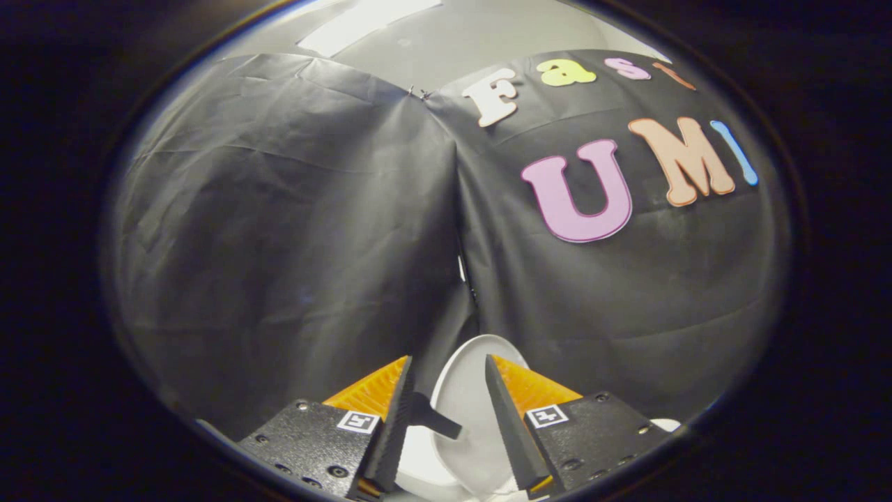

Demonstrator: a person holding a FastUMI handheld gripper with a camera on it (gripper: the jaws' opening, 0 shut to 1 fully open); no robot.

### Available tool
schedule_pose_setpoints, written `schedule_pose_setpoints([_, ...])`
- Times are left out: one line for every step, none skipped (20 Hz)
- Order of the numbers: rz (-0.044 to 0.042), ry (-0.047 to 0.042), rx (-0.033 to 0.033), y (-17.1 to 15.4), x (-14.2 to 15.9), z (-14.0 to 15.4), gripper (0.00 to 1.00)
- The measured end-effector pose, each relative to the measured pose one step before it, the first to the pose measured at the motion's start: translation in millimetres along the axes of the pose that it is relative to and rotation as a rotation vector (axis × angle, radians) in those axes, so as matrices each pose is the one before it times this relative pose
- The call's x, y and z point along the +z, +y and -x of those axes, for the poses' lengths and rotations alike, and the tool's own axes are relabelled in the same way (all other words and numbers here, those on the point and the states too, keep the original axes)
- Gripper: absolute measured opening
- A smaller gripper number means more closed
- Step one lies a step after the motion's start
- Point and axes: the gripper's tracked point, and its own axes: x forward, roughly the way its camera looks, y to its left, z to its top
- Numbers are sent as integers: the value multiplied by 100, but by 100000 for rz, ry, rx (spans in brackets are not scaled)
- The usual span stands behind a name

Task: Open the toilet lid.

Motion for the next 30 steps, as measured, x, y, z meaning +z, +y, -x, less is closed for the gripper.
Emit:
schedule_pose_setpoints([175, -640, -1704, -1406, 615, 1181, 62])
schedule_pose_setpoints([405, -1069, -2340, -1667, 381, 1045, 62])
schedule_pose_setpoints([246, -636, -3173, -1978, 337, 1206, 62])
schedule_pose_setpoints([-443, -522, -3344, -2063, 456, 894, 62])
schedule_pose_setpoints([-149, -342, -3243, -1998, 337, 890, 62])
schedule_pose_setpoints([407, -67, -3464, -1962, 331, 849, 62])
schedule_pose_setpoints([720, -87, -3588, -2063, 384, 784, 62])
schedule_pose_setpoints([1061, -121, -2602, -2021, 163, 748, 62])
schedule_pose_setpoints([588, -695, -1307, -1677, 229, 787, 62])
schedule_pose_setpoints([130, -733, 72, -1517, 362, 692, 62])
schedule_pose_setpoints([174, -406, 380, -1398, 270, 722, 62])
schedule_pose_setpoints([158, 59, -11, -1437, 1, 605, 62])
schedule_pose_setpoints([482, 250, -858, -1602, -4, 794, 62])
schedule_pose_setpoints([276, 51, -1684, -1725, -26, 737, 62])
schedule_pose_setpoints([64, -294, -1995, -1672, 11, 722, 62])
schedule_pose_setpoints([-712, -139, -907, -1443, 28, 839, 62])
schedule_pose_setpoints([-1689, -498, 780, -961, 48, 828, 62])
schedule_pose_setpoints([-1721, -1122, 1590, -760, 92, 884, 62])
schedule_pose_setpoints([-1088, -1166, 529, -924, 105, 997, 62])
schedule_pose_setpoints([-265, -1137, -736, -1289, -66, 881, 62])
schedule_pose_setpoints([639, -1033, -1699, -1130, 8, 892, 62])
schedule_pose_setpoints([1523, -780, -2579, -1294, -80, 924, 62])
schedule_pose_setpoints([1527, -211, -2799, -1220, -124, 870, 62])
schedule_pose_setpoints([1069, -36, -2436, -1105, -47, 884, 62])
schedule_pose_setpoints([244, 66, -1170, -686, -39, 688, 62])
schedule_pose_setpoints([192, -315, -876, -679, -10, 575, 62])
schedule_pose_setpoints([228, -677, -410, -525, 120, 556, 62])
schedule_pose_setpoints([130, -272, -334, -563, -18, 506, 62])
schedule_pose_setpoints([181, 126, -546, -558, -57, 424, 62])
schedule_pose_setpoints([139, -132, -903, -621, -23, 266, 62])
